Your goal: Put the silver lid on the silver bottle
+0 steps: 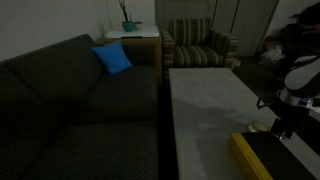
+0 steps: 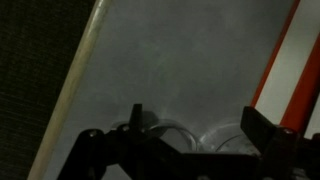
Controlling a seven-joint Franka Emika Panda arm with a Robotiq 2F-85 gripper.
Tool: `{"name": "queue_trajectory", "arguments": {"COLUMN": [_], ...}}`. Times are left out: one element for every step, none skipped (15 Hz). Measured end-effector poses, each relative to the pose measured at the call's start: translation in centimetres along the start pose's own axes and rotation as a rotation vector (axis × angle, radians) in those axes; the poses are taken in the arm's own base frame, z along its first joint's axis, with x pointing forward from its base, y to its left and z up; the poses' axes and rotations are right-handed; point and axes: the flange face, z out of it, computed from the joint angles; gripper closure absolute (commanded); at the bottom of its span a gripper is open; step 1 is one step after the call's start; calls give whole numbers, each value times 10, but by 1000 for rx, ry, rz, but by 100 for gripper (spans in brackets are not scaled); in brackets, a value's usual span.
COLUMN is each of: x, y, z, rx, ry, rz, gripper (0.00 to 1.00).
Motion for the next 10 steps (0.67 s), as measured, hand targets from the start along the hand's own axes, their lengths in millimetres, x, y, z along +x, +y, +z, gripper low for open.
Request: {"name": "queue_trajectory", "arguments": {"x": [-2,-4,-6,-8,-9,-10,-10,-10,-9,-9], "y": [0,1,2,4,4,4,4,4,4,4], "z": [2,3,4,5,6,7,7,6,6,6], "rx": [4,6,7,6,4,4,5,4,4,4], "ry": [-14,-27,-38,-42,-42,-43,-44,-43,-43,-43], "rz": [1,3,5,6,7,8,7,7,6,6], "gripper": [0,0,0,0,0,0,0,0,0,0]}}
